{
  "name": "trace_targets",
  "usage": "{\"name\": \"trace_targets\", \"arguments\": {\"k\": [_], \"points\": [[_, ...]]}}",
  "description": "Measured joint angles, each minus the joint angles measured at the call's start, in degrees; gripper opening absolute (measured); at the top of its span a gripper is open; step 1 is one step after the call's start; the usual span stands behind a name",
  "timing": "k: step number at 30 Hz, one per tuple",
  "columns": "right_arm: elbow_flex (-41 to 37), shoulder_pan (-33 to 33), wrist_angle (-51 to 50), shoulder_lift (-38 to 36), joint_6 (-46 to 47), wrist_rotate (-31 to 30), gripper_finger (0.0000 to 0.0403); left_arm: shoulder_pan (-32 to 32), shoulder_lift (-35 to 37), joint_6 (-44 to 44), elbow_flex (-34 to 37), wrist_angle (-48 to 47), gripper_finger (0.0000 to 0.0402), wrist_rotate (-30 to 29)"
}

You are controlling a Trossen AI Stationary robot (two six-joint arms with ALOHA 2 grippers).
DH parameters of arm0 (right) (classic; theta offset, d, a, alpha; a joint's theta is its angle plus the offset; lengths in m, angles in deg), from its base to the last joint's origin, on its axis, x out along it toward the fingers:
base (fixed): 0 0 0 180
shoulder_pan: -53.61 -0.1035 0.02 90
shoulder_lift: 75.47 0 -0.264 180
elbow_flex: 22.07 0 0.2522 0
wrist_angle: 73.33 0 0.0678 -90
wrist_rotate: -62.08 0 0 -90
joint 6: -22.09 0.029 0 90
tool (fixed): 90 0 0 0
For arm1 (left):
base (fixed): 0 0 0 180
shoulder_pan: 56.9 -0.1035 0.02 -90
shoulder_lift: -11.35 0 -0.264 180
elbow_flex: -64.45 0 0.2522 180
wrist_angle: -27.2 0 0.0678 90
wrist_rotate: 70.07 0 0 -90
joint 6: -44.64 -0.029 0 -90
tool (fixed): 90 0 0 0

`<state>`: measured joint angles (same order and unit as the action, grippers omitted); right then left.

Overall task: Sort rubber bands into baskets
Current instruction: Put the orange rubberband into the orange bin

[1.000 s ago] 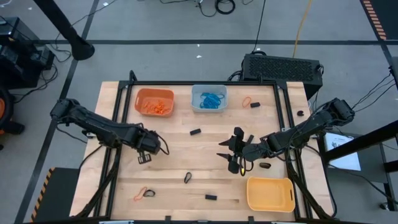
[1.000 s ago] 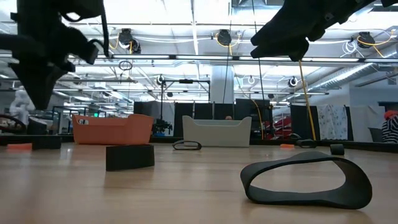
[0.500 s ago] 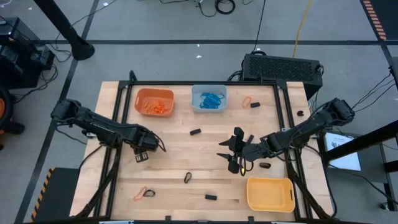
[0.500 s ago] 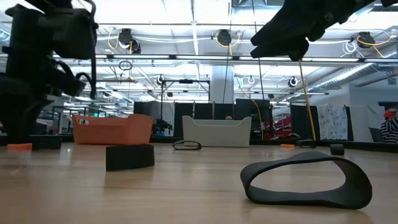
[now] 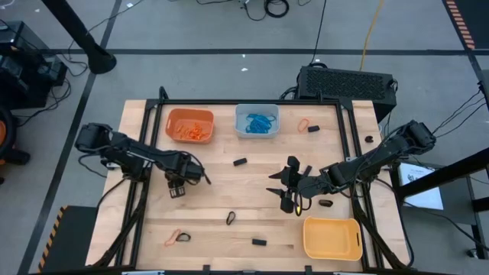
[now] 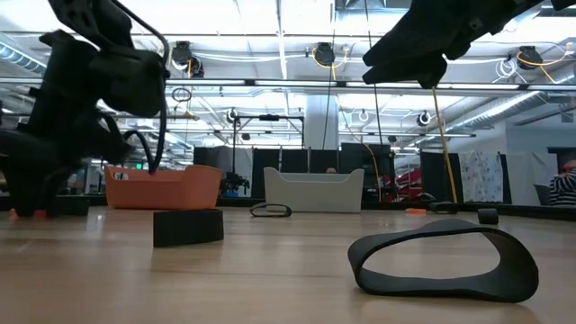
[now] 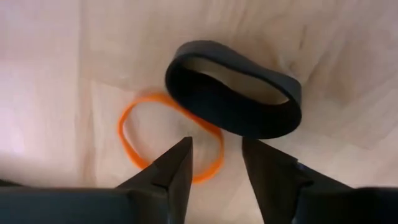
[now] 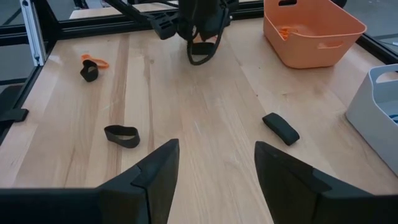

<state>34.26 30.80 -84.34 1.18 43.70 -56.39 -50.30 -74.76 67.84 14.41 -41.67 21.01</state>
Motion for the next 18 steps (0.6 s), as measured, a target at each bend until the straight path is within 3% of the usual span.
{"name": "trace_targets", "arguments": {"k": [3,8,13,18], "points": [[0.00,0.00,-0.01,0.01,-0.20,0.00,0.0201,-1.01,0.40,-1.90,-0.74,-0.30,0.0122,1.34],[0.00,0.00,-0.02,0.01,-0.21,0.00,0.0201,-3.61,0.66,-3.13,-1.54,-1.20,0.0019,0.55],[0.00,0.00,-0.06,0.00,-0.07,0.00,0.0201,-4.61,1.16,-5.54,-1.73,-2.47,0.0004,-1.85],[0.00,0.00,-0.14,0.01,-0.04,0.00,0.0201,-4.65,4.09,-4.10,-5.00,-10.03,0.0003,-7.62]]}}
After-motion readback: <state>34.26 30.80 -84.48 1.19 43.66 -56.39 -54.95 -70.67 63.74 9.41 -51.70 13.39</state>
